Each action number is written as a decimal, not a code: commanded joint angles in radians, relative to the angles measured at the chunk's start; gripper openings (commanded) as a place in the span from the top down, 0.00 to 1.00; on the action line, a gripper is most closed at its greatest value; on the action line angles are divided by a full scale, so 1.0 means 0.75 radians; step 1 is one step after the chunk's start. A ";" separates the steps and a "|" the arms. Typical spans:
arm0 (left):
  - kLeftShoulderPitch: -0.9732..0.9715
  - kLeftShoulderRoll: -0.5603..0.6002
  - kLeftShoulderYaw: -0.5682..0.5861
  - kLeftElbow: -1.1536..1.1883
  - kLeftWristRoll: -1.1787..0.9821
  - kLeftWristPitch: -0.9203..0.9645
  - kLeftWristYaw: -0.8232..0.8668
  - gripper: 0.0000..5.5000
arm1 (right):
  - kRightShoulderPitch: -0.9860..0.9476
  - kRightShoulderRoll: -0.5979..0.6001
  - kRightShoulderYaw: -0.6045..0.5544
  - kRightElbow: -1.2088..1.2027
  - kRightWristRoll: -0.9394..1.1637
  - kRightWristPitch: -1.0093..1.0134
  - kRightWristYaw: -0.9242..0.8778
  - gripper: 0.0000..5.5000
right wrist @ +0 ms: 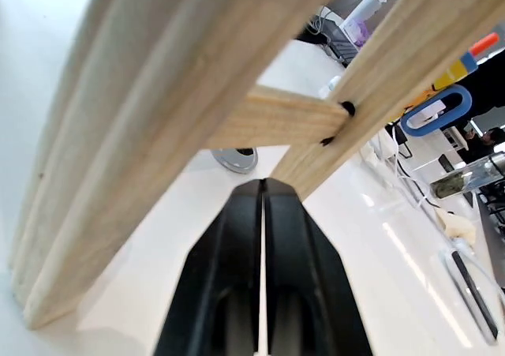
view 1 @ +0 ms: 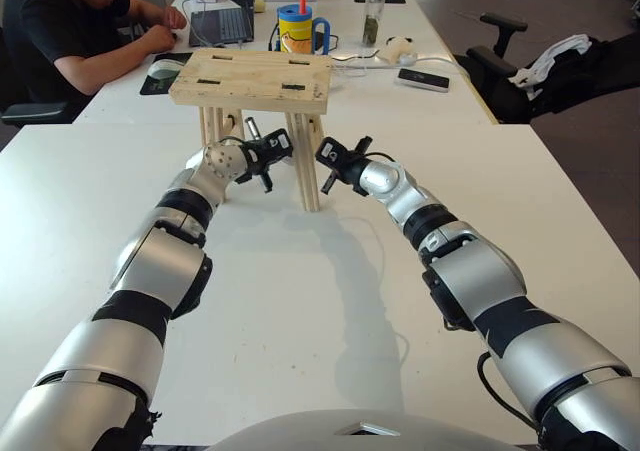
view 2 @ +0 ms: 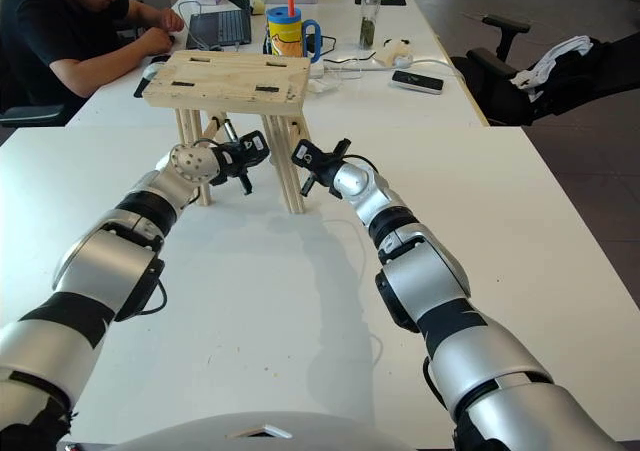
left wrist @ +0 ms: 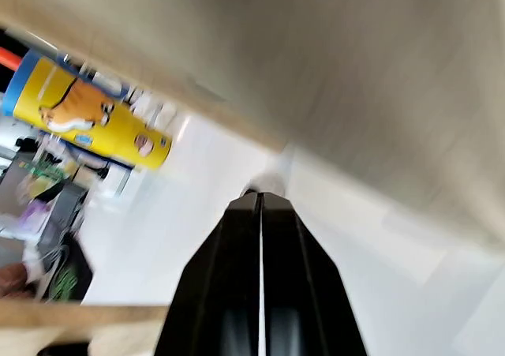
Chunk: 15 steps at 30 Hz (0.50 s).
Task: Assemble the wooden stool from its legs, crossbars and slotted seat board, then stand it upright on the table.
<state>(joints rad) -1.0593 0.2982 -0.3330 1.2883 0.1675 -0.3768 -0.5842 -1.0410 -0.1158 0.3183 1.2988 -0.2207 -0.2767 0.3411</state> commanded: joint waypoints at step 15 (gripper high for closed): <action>0.961 -0.126 0.417 -1.144 -0.366 0.180 0.370 1.00 | 0.749 -0.033 -0.379 -0.974 0.407 0.255 0.056 1.00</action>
<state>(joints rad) -0.2820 0.2418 -0.0600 0.4597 -0.0567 -0.2276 -0.3230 -0.5011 -0.1546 0.0553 0.6407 0.0603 -0.1358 0.4062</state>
